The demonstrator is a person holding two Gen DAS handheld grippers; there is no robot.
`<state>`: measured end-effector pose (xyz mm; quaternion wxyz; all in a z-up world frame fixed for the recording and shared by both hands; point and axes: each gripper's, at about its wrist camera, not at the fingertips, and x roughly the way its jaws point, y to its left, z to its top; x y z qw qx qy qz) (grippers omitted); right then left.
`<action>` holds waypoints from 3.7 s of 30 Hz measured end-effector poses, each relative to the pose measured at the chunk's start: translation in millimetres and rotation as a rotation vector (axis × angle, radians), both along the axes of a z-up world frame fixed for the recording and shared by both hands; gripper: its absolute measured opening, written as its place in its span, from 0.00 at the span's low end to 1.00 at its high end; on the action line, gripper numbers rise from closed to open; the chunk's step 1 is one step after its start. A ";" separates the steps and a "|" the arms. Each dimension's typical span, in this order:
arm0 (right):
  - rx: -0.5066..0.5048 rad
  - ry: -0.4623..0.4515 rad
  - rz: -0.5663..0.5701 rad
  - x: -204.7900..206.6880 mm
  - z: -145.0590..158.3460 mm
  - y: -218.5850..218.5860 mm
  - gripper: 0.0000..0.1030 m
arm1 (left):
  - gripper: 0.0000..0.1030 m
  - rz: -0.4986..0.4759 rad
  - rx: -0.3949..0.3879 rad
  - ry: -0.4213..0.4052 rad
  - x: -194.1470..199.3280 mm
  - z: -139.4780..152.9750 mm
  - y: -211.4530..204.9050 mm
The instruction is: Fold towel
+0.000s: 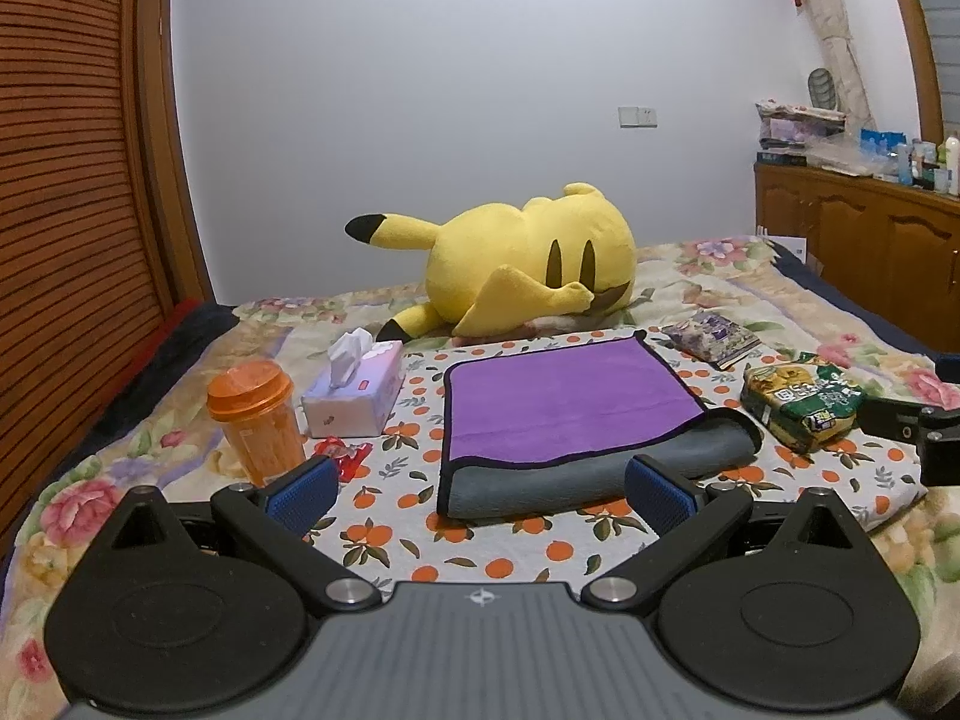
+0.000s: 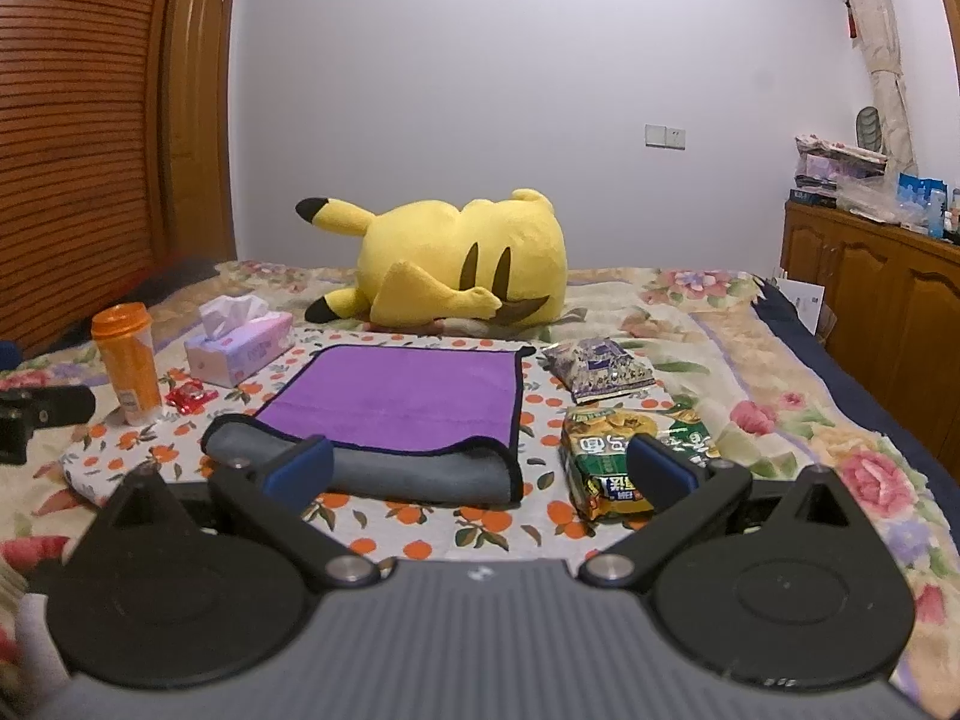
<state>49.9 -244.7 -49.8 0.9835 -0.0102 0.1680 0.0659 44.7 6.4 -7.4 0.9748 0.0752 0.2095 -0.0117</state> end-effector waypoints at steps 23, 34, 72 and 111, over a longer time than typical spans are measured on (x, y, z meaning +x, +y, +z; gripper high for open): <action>-0.044 0.062 0.024 51.0 -11.9 5.3 1.00 | 1.00 -0.011 0.035 0.076 63.0 -13.8 5.5; -0.045 0.124 0.044 75.7 -21.9 7.3 1.00 | 1.00 -0.019 0.047 0.129 95.7 -29.3 11.2; -0.079 0.235 0.102 158.0 -58.2 8.5 0.88 | 0.65 -0.072 0.015 0.283 180.6 -73.9 40.0; -0.021 0.385 0.210 184.3 -79.5 -3.7 0.18 | 0.07 -0.152 -0.040 0.394 197.2 -94.1 38.5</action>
